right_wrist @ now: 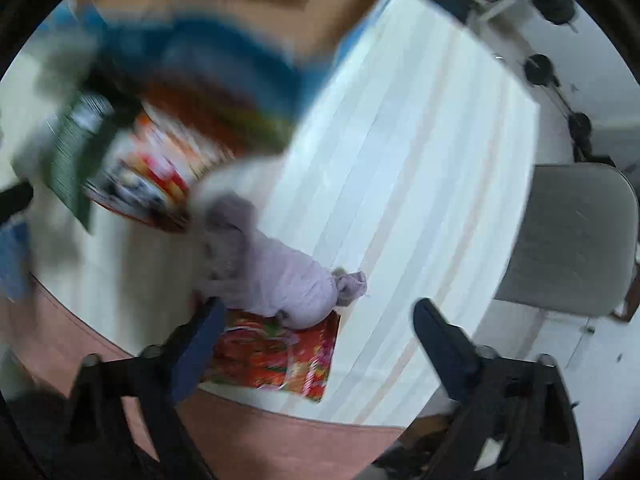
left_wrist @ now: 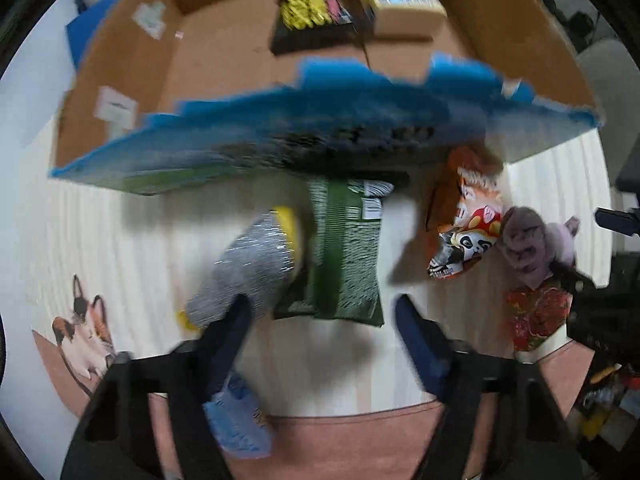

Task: Organize soft objects
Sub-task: 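Grasp the purple sock with the right tool while the left grasps the green snack bag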

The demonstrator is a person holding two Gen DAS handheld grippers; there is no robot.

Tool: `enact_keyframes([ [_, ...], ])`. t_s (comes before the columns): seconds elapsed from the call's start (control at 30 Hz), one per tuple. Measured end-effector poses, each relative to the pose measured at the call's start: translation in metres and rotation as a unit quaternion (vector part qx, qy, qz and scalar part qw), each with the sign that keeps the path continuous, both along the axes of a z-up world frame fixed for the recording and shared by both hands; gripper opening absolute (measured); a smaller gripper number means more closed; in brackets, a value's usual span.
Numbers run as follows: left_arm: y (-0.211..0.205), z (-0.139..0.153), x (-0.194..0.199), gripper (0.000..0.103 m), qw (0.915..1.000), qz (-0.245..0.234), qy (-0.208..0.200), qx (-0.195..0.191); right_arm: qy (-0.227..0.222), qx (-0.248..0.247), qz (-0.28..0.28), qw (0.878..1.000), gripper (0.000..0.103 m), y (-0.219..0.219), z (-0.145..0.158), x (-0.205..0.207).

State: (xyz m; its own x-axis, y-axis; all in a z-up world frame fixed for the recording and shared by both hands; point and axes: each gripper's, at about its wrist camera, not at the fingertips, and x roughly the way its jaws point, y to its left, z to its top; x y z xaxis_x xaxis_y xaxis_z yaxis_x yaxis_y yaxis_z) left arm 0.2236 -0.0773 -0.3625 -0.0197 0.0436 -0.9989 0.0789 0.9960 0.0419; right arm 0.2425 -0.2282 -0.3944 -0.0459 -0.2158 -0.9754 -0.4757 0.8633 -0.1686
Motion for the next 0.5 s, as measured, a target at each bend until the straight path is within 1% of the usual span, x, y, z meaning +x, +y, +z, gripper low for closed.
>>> enact_keyframes([
  [0.03,-0.004,-0.007,0.001,0.061,1.0000,-0.003,0.006,0.000,0.005,-0.008,0.016,1.000,0.074,0.000,-0.010,0.000],
  [0.17,-0.013,-0.027,0.008,0.061,0.9998,-0.004,0.021,0.000,0.007,0.021,0.083,0.996,0.074,0.010,-0.024,-0.007],
  [0.2,-0.015,-0.033,0.010,0.061,0.9996,-0.006,0.028,0.000,0.012,0.025,0.090,0.996,0.074,0.011,-0.027,-0.008],
  [0.27,-0.017,-0.042,0.012,0.061,0.9994,-0.007,0.035,0.001,0.036,0.029,0.084,0.995,0.074,0.009,-0.038,-0.010],
  [0.3,-0.017,-0.045,0.012,0.061,0.9993,-0.007,0.037,0.004,0.046,0.033,0.075,0.996,0.069,0.007,-0.044,-0.010],
  [0.33,-0.016,-0.048,0.013,0.061,0.9992,-0.007,0.038,0.006,0.056,0.041,0.055,0.996,0.066,0.003,-0.048,-0.009],
  [0.37,-0.014,-0.049,0.013,0.057,0.9994,-0.001,0.035,-0.001,0.062,0.063,0.020,0.996,0.057,-0.004,-0.048,-0.006],
  [0.4,-0.013,-0.050,0.011,0.046,0.9994,0.003,0.034,-0.005,0.063,0.080,-0.019,0.995,0.052,-0.012,-0.046,-0.002],
  [0.47,-0.008,-0.050,0.007,0.043,0.9990,0.014,0.041,-0.012,0.076,0.119,-0.095,0.985,0.050,-0.028,-0.044,0.001],
  [0.5,-0.004,-0.049,0.003,0.042,0.9988,0.019,0.042,-0.015,0.086,0.142,-0.147,0.975,0.049,-0.039,-0.044,0.000],
])
